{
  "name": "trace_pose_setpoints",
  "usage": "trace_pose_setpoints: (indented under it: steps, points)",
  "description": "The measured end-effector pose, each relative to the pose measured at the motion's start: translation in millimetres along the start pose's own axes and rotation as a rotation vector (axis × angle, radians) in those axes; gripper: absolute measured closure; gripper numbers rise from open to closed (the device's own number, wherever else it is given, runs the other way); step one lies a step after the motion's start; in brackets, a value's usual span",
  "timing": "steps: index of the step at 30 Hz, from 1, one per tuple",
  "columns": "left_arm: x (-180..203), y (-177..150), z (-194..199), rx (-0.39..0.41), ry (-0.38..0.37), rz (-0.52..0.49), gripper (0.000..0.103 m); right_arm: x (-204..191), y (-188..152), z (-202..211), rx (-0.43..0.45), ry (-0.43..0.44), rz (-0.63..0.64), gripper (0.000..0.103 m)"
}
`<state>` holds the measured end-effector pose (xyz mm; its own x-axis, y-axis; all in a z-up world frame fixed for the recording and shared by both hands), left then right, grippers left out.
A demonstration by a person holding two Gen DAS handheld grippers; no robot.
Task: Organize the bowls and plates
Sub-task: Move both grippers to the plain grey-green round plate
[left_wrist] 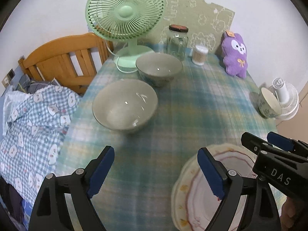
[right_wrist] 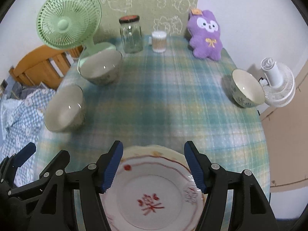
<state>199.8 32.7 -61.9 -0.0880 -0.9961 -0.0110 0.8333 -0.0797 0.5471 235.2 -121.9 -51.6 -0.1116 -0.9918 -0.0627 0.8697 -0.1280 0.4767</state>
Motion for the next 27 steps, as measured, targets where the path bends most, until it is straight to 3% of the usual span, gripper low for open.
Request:
trace_pose_setpoints:
  steps: [7,14,27]
  points:
    - [-41,14,2,0.028,-0.012,-0.035,0.011,-46,5,2,0.009,-0.072,0.017,0.032]
    - [-81,27,-7,0.032,-0.014,-0.041,0.011,-82,10,-6,0.004,-0.042,0.005,0.032]
    - [-114,48,-53,0.009,-0.021,-0.079,0.026,-125,33,-41,0.024,-0.040,0.002,0.032]
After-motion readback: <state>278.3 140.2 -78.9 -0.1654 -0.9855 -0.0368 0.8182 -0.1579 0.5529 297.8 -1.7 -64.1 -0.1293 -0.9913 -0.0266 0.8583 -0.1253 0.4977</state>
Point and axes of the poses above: each gripper's, at about its wrist camera, not at the fingertips, and z roughly against the way its jaws point, x to its right, y to its top, the point moved 2 cm from there along -z, roughly the way its jaws point, and after that the axes turned 7 degrees about -z, right-handed, at the moved point
